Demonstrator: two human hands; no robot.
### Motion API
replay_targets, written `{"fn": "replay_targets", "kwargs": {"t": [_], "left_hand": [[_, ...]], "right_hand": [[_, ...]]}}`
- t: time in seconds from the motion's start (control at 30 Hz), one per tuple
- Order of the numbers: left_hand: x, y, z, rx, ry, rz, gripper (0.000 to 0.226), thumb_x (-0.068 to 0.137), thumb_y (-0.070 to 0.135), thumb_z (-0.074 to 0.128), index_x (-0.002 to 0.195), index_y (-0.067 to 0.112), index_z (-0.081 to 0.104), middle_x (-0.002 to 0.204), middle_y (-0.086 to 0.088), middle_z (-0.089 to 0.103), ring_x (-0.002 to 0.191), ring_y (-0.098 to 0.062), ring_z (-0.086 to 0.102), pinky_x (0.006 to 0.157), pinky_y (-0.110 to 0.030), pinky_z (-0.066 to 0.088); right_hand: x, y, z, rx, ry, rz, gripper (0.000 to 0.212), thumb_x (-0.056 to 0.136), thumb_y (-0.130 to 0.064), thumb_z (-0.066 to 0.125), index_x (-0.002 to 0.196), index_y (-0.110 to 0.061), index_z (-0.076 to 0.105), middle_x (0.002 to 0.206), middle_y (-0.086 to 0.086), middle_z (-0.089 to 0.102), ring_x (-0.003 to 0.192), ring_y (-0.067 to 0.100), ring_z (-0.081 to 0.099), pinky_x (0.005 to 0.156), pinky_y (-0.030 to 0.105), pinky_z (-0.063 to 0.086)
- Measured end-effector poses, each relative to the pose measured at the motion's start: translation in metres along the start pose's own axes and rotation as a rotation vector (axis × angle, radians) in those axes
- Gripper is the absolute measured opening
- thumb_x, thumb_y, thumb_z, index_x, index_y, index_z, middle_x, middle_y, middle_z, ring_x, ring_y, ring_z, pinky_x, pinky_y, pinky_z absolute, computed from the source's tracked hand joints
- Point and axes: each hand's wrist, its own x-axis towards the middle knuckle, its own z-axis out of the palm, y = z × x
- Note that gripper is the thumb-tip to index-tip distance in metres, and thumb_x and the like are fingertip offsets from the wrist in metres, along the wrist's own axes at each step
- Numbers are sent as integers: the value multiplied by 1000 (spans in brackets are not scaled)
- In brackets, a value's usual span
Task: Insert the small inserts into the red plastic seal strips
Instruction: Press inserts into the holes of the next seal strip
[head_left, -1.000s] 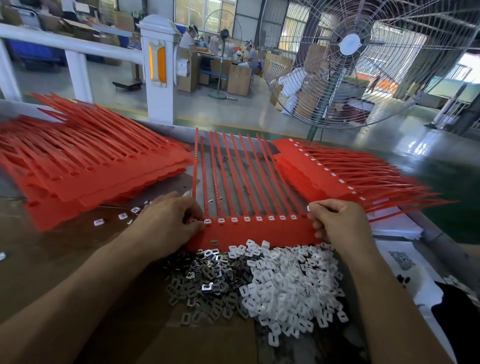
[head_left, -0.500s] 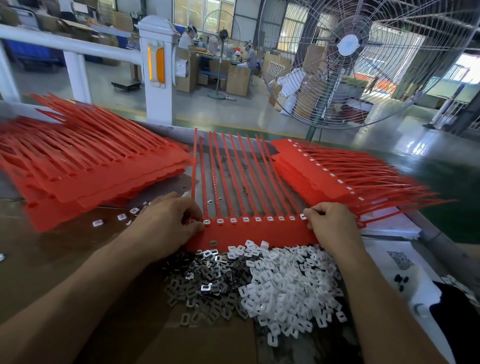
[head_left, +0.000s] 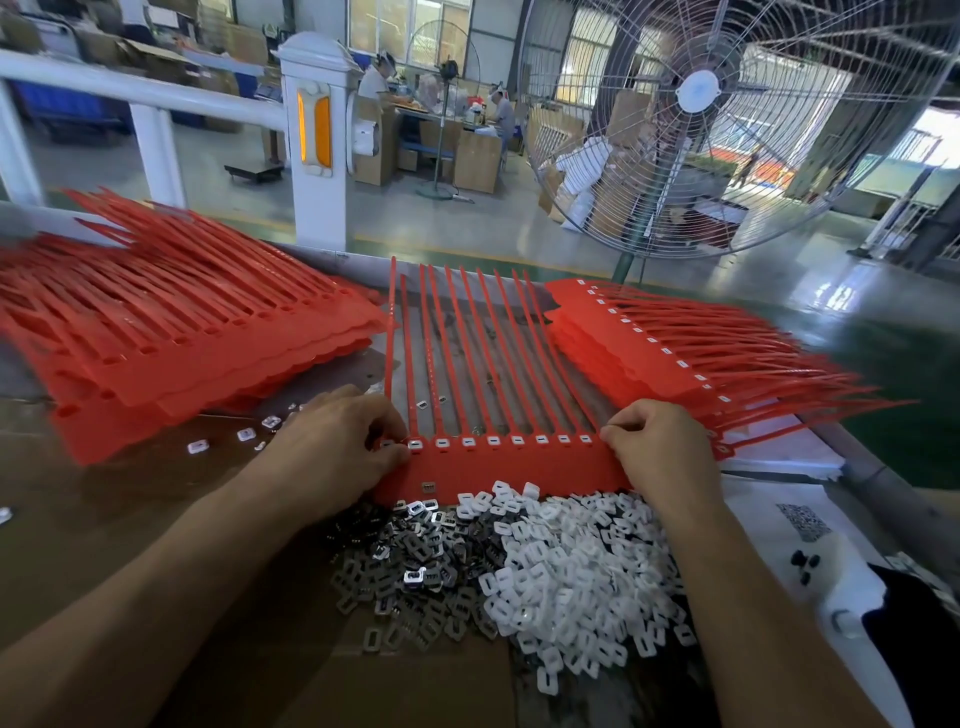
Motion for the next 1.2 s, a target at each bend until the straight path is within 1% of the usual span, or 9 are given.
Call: {"fn": "replay_targets", "kwargs": {"t": [0.13,0.23,0.33,0.57,0.63,0.77,0.9,1.07,1.2], "left_hand": [[1,0,1,-8,12,1,15,87,46,73,98,38,68,97,15,53,96,-9,54,92,-37,48],[1,-1,2,-6,17,4,15,86,46,73,98,37,68,97,14,53,97,-11,55,93,-38,49],[1,-1,2,-4,18,9,15,86,45,74,98,37,68,98,13,53,98,-12,55,93,-39,49],[0,1,0,8,11,-4,15,88,45,72,99,37,68,98,13,53,98,-12,55,93,-39,49],[-1,2,0,5,16,-2,16,88,46,72,100,37,68,98,14,53,98,-12,55,93,-40,49],[-2,1,0,16,16,11,17,87,47,72,101,38,67,99,16,52,98,-10,54,93,-39,49],[-1,0,0,14,14,14,19,87,48,71,103,38,67,100,17,52,99,-10,53,94,-39,49],[-3,1,0,21,13,12,20,88,48,70,105,38,67,103,15,53,101,-10,53,95,-39,49],[-3,2,-1,35,5,8,26,89,51,68,111,38,68,108,13,53,104,-11,52,97,-38,47]], "right_hand": [[-5,2,-3,-7,-17,-62,14,92,-21,67,88,-28,79,86,-11,74,84,13,68,78,39,58],[-9,3,-7,-68,-47,-96,21,92,-21,64,100,-29,82,96,-11,78,88,13,69,78,35,56],[-11,0,-10,-211,-89,-123,26,93,-24,61,108,-32,80,102,-11,77,87,14,68,71,31,50],[-13,-12,-11,-376,-150,-113,28,95,-23,52,104,-27,78,91,-4,76,85,23,70,78,39,59],[-15,-11,-10,-331,-112,-104,28,95,-22,52,102,-27,79,90,-4,76,83,23,70,77,39,59],[-15,-3,-11,-212,-15,-90,27,99,-32,56,117,-21,72,106,1,75,96,26,68,82,37,54],[-15,-1,-9,-273,-34,-67,31,99,-43,59,98,-17,76,85,0,72,82,25,67,76,37,55],[-13,0,-5,-192,-10,-59,31,97,-43,64,110,-16,72,106,5,71,98,27,66,86,42,55],[-9,6,-5,41,38,-17,21,94,-40,69,105,-22,71,99,-6,70,95,19,65,83,39,52]]}}
